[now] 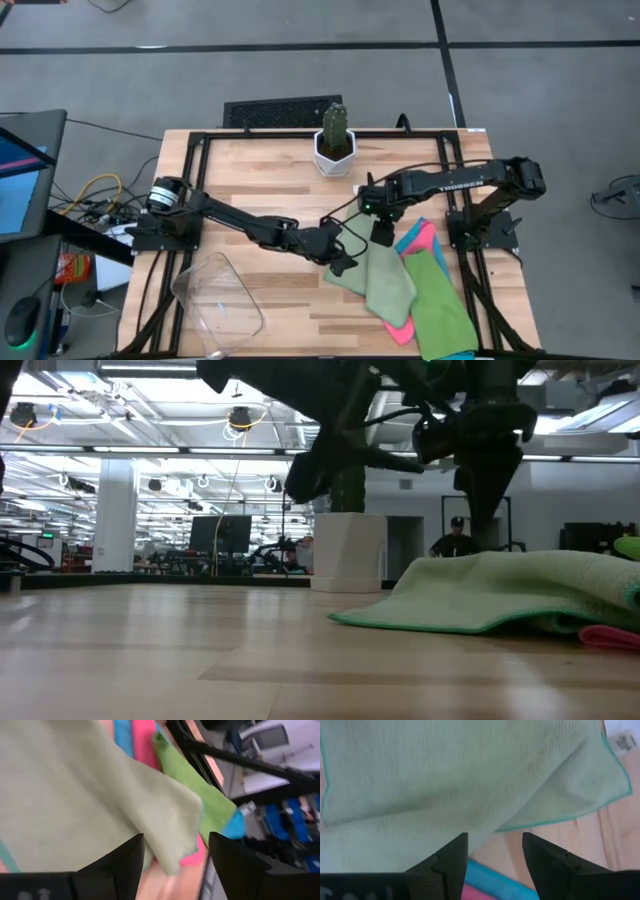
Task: Fold microfiber towels
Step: Fold the light green microfiber cloth
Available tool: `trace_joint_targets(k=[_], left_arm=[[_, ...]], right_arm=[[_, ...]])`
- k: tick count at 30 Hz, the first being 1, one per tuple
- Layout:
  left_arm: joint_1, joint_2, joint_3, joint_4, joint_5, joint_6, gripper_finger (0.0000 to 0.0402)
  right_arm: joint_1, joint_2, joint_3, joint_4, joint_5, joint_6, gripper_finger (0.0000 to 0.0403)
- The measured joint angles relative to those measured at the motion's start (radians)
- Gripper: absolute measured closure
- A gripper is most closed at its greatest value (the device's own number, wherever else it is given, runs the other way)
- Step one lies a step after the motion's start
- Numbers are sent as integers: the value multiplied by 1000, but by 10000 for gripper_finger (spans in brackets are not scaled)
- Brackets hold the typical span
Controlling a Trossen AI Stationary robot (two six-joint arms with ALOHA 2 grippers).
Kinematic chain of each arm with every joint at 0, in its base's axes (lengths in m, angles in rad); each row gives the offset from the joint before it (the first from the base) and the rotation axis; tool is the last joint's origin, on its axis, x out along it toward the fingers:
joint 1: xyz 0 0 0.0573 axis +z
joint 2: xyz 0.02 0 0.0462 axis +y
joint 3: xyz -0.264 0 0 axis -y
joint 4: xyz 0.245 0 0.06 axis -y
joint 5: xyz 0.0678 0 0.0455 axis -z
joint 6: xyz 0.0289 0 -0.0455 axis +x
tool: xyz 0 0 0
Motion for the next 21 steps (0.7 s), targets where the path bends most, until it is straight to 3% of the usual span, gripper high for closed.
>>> trace_joint_targets(k=[7,10,17,21], left_arm=[[8,-122,-3,39,216,152,186],[6,-174,-13,5,304,194,186],[6,-270,-17,33,366,243,186],[5,-293,-18,225,365,283,186]], right_arm=[[-19,-84,0,97,78,-54,193],[-52,-19,15,154,74,-133,193],[-76,111,108,223,74,-191,193],[-84,125,163,248,78,-237,197]])
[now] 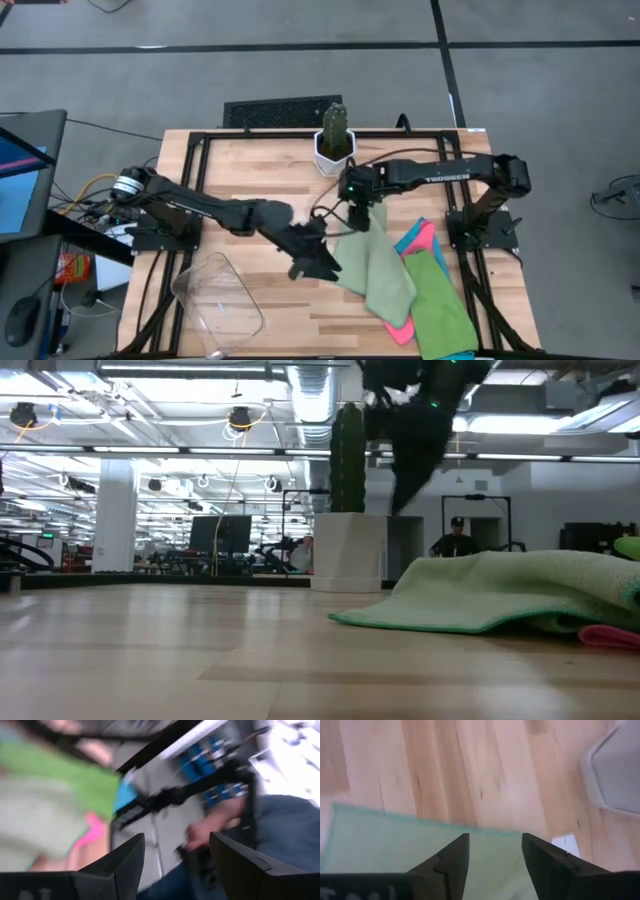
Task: Fold microfiber towels
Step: Fold the light green microfiber cloth
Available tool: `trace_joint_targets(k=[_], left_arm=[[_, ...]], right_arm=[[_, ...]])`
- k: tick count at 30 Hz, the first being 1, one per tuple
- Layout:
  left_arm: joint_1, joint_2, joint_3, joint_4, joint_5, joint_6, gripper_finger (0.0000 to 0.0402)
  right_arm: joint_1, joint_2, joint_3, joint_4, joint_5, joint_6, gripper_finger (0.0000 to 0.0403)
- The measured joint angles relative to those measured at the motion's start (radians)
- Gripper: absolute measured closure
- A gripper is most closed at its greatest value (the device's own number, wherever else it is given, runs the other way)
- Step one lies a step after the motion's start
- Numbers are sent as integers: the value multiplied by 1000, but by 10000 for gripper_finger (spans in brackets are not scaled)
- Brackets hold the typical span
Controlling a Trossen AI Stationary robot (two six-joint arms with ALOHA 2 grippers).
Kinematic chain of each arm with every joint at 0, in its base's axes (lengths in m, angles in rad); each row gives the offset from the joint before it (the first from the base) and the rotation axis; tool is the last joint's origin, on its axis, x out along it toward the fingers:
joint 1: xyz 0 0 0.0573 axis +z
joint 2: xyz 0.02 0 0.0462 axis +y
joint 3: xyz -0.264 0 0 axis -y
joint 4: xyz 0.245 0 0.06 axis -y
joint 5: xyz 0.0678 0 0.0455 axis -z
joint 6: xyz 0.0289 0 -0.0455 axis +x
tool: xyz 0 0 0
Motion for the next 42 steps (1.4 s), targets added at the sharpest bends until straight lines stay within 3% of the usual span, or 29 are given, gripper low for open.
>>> trace_joint_targets(k=[2,9,13,15,19,23,30,35,39,42], left_arm=[[-3,-14,11,121,-9,35,186],[9,-30,4,142,-7,12,186],[-16,-33,8,10,0,-39,186],[-40,-30,7,-157,-63,-24,186],[-97,-13,3,-444,-312,-39,186],[-131,62,-27,-423,-453,-124,186],[-135,222,-47,-251,-489,-162,186],[-91,246,-49,-370,-512,-190,172],[-71,282,-49,-498,-553,-321,158],[-69,331,-39,-450,-542,-364,152]], right_arm=[[-18,3,14,13,4,8,200],[-59,-23,33,36,-70,53,217],[-100,-107,35,-106,-63,21,223],[-119,-161,35,-203,-69,11,225],[-170,-312,35,-363,-74,48,225],[-200,-455,35,-408,-72,120,223],[-211,-593,35,-404,-52,203,222],[-210,-627,35,-419,-55,209,224],[-211,-629,35,-439,-54,209,225],[-211,-630,35,-438,-55,209,225]])
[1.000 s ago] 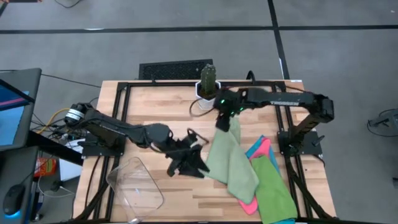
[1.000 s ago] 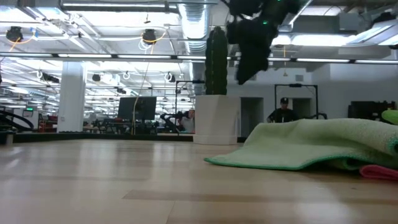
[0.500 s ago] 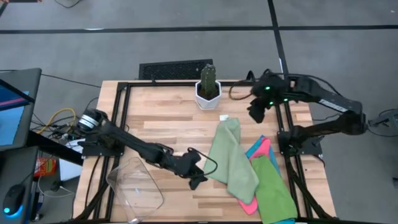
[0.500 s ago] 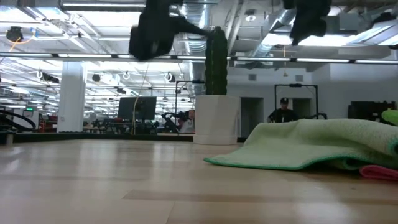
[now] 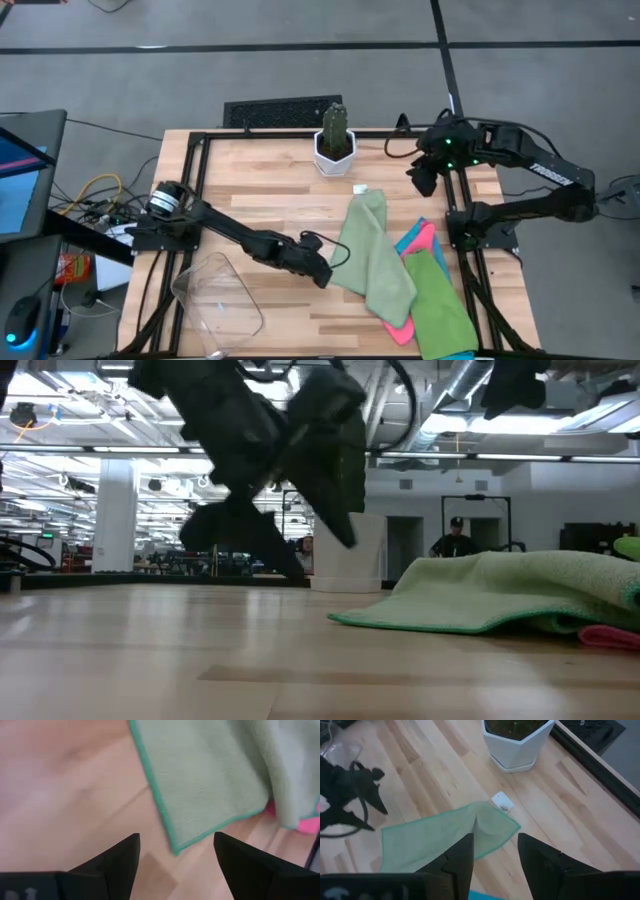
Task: Fold microfiber towels
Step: Fold the light green microfiber cloth
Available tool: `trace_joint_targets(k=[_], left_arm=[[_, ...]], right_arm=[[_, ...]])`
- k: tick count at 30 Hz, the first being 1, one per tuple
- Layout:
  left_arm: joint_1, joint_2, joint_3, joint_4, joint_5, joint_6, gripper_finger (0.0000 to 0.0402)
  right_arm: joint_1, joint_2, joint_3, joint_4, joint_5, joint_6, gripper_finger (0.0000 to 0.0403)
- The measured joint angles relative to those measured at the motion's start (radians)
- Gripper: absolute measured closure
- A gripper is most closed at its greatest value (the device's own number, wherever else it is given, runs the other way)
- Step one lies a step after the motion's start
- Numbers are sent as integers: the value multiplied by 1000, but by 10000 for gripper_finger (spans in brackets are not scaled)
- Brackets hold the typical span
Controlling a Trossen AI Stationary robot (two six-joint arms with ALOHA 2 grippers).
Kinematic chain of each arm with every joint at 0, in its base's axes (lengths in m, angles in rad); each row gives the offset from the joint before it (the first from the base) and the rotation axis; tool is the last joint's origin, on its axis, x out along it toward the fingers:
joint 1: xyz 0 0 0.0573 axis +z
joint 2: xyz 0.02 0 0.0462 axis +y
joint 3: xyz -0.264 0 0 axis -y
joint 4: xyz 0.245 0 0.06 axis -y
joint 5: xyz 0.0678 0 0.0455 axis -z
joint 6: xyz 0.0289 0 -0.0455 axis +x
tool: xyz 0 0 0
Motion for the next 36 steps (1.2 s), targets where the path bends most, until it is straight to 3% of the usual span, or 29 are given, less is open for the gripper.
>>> trace_joint_targets(k=[3,11,16,27,36], left_arm=[[-11,47,43,48,15,1,152],[-28,157,163,-78,3,16,152],[-36,160,177,-116,-58,-9,155],[-37,187,179,-134,-54,-38,272],[-31,191,179,-124,-15,-15,299]], right_arm=[[0,0,0,1,0,0,225],[0,0,0,-6,0,0,227],[0,0,0,-7,0,0,227],[0,0,0,-8,1,-1,228],[0,0,0,-11,1,-10,229]])
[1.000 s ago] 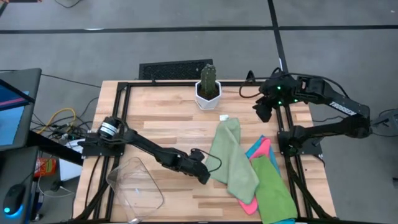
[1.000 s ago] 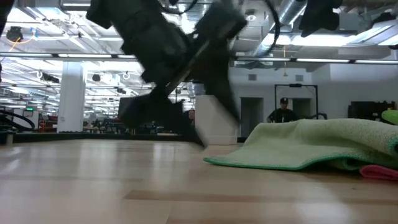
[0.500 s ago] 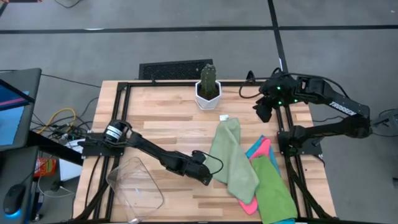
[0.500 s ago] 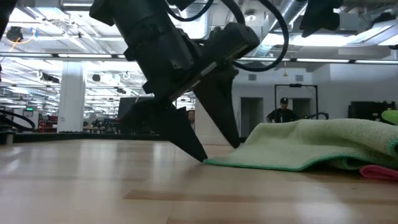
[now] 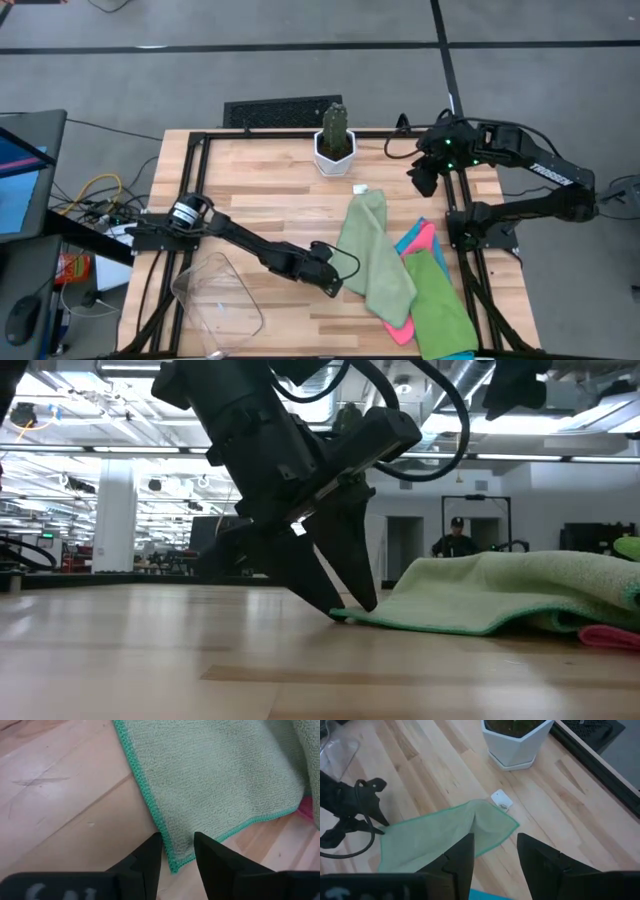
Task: Fold microfiber towels
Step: Fold the light green microfiber cloth
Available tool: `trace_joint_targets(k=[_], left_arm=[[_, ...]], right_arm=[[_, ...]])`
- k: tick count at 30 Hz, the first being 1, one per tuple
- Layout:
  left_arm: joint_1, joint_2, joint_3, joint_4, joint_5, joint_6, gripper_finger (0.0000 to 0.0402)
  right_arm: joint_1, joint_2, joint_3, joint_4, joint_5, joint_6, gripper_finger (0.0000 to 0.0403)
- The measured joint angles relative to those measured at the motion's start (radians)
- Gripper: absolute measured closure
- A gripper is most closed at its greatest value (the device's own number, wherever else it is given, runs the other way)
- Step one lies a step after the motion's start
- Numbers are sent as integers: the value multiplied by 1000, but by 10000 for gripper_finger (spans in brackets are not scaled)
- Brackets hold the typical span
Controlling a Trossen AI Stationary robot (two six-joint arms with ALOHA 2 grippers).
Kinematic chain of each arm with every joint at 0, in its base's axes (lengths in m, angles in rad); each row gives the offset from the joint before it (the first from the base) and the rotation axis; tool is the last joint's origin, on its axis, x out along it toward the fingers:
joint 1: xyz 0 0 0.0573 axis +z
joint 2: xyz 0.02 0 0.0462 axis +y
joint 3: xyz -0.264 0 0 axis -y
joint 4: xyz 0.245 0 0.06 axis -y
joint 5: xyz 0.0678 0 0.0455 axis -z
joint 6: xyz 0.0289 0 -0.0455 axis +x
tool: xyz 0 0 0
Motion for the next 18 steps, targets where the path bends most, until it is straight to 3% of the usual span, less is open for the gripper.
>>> trace_joint_targets(k=[7,11,18], left_arm=[[11,12,-1,9,53,-5,392],[28,-30,-2,-62,123,43,399],[28,-225,-5,-429,153,153,401]], right_arm=[[0,0,0,0,0,-1,230],[2,12,0,5,-1,0,230],[35,103,0,67,-2,-22,230]])
